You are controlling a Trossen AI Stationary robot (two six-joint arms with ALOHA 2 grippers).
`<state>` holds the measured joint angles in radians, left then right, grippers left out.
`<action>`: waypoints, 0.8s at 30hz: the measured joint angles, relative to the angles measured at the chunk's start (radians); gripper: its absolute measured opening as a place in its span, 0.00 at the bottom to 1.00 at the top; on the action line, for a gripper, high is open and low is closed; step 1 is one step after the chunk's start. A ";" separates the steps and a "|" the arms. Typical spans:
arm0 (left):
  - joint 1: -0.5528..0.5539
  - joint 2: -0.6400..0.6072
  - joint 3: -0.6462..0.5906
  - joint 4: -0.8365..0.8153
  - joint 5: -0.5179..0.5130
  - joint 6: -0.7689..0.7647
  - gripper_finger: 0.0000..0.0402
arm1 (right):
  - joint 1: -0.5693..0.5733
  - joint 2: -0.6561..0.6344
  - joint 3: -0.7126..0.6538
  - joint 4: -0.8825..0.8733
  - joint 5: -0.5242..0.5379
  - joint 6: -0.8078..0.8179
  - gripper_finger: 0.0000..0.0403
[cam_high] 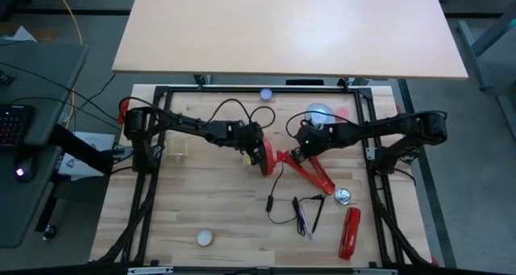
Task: Screw lightbulb
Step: Remove the white lightbulb from the desk lamp
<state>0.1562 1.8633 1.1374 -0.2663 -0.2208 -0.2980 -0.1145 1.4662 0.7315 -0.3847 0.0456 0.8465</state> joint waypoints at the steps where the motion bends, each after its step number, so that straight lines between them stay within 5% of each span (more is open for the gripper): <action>1: 0.006 0.000 0.000 0.002 0.007 0.002 0.00 | 0.005 0.000 0.000 0.000 0.000 -0.002 0.06; 7: 0.022 -0.006 0.000 0.034 0.012 0.017 0.00 | 0.028 -0.001 0.000 -0.018 -0.008 0.022 0.09; 16: 0.010 -0.005 0.000 0.047 0.024 0.012 0.00 | 0.030 0.000 0.023 -0.013 -0.050 0.057 0.53; 24: 0.011 -0.003 0.002 0.046 0.012 0.013 0.00 | 0.019 0.000 0.092 -0.168 -0.072 0.035 0.62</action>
<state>0.1672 1.8603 1.1393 -0.2206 -0.2091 -0.2846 -0.0952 1.4662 0.8233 -0.5522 -0.0268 0.8816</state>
